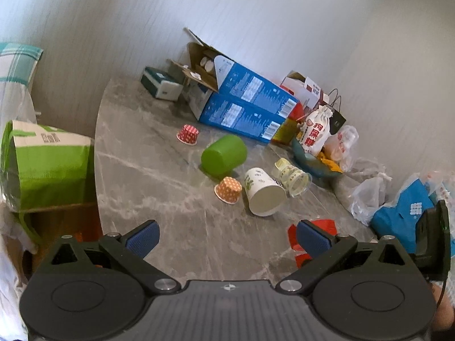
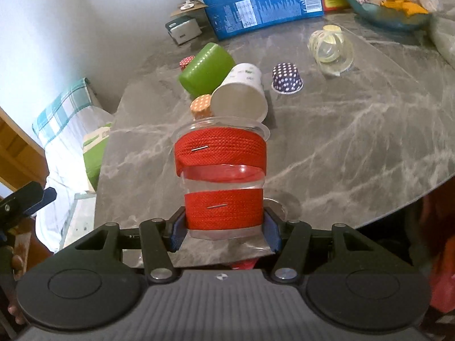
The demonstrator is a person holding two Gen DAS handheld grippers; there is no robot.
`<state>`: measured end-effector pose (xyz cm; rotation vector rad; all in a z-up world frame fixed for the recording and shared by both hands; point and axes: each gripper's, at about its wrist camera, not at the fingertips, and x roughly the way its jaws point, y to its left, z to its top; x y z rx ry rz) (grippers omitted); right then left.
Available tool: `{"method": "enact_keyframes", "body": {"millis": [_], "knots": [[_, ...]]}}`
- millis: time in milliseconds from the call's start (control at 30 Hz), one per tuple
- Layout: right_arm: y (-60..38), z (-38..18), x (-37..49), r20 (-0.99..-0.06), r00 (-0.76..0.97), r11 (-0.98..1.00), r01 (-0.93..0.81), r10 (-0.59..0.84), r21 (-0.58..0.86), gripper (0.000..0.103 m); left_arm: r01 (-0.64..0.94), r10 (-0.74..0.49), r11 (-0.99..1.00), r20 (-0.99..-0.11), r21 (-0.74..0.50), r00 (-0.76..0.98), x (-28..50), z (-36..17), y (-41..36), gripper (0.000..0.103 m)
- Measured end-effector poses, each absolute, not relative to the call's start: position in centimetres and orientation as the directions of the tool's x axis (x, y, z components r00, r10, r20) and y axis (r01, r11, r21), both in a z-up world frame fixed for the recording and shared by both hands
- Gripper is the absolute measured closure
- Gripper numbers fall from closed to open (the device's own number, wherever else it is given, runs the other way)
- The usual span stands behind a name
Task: Flip cup upright
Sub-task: 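Lift the red-banded cup with the right gripper toward the left gripper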
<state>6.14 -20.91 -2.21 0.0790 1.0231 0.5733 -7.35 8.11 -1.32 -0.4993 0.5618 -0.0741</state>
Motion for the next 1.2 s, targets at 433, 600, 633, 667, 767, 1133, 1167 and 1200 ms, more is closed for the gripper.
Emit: {"method": "enact_keyframes", "body": {"millis": [433,600,633,667,767,1133,1167,1200], "knots": [[-18.0,-5.2,5.3,-0.813,0.364,0.866,-0.394,0.455,0.308,0.047,-0.081,-0.214,0.881,-0.547,-0.465,0.809,-6.1,-2.6,7.1,0.0],[-17.9,-5.3,5.5,-0.813,0.354,0.862,-0.394,0.462,0.319,0.047,-0.086,-0.23,0.885,-0.59,-0.458,0.774,-4.7,-3.0,6.3,0.0],[-17.9,-5.3,5.5,-0.812,0.352,0.86,-0.395,0.466,0.323,0.047,-0.086,-0.235,0.888,-0.605,-0.452,0.76,-4.2,-3.1,6.1,0.0],[-17.9,-5.4,5.5,-0.81,0.347,0.858,-0.394,0.472,0.331,0.047,-0.084,-0.241,0.888,-0.614,-0.452,0.751,-3.8,-3.2,6.0,0.0],[-18.3,-5.5,5.8,-0.808,0.323,0.848,-0.387,0.493,0.363,0.046,-0.087,-0.26,0.875,-0.614,-0.475,0.745,-3.1,-3.3,6.0,0.0],[-19.0,-5.7,7.5,-0.797,0.211,0.801,-0.373,0.565,0.469,0.045,-0.107,-0.289,0.872,-0.679,-0.477,0.675,-0.2,-3.8,4.9,0.0],[-19.0,-5.7,7.5,-0.797,0.21,0.799,-0.375,0.567,0.47,0.045,-0.113,-0.301,0.865,-0.685,-0.489,0.664,0.4,-3.9,4.7,0.0],[-19.0,-5.7,7.5,-0.797,0.21,0.798,-0.378,0.567,0.469,0.045,-0.119,-0.317,0.854,-0.689,-0.506,0.652,0.9,-3.9,4.7,0.0]]}}
